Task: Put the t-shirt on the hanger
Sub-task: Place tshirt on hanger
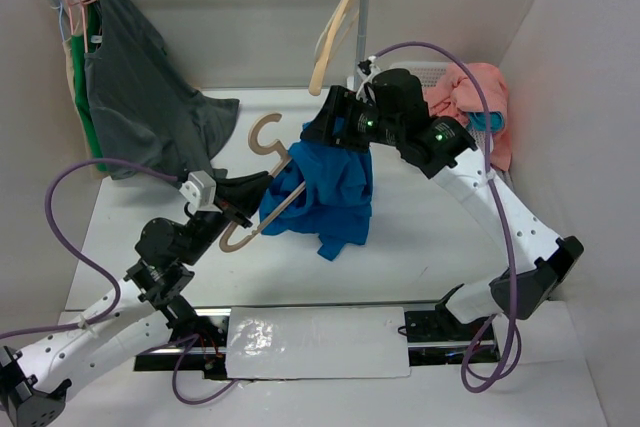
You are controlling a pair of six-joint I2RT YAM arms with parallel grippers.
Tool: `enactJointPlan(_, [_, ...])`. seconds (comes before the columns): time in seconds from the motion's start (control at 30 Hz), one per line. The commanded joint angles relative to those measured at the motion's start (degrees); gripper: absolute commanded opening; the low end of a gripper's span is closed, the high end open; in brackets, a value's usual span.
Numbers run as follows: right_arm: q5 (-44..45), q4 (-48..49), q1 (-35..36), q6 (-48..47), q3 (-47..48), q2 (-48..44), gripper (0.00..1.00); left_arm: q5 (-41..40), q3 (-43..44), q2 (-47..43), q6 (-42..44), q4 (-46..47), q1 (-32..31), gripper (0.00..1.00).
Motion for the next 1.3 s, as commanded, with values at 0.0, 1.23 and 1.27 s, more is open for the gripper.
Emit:
enactJointPlan(0.0, [-4.25, 6.01, -0.32, 2.48, -2.11, -0.57, 0.83, 0.04, 0.95, -1.24, 1.50, 6.63, -0.21, 0.00])
enactJointPlan(1.23, [4.64, 25.35, -5.77, 28.85, -28.66, -11.73, 0.00, 5.93, 6.39, 4.30, -3.69, -7.58, -0.21, 0.62])
enactJointPlan(1.27, [4.63, 25.88, -6.64, 28.85, -29.45, -12.43, 0.00, 5.40, 6.40, 4.30, -3.69, -8.74, -0.21, 0.72])
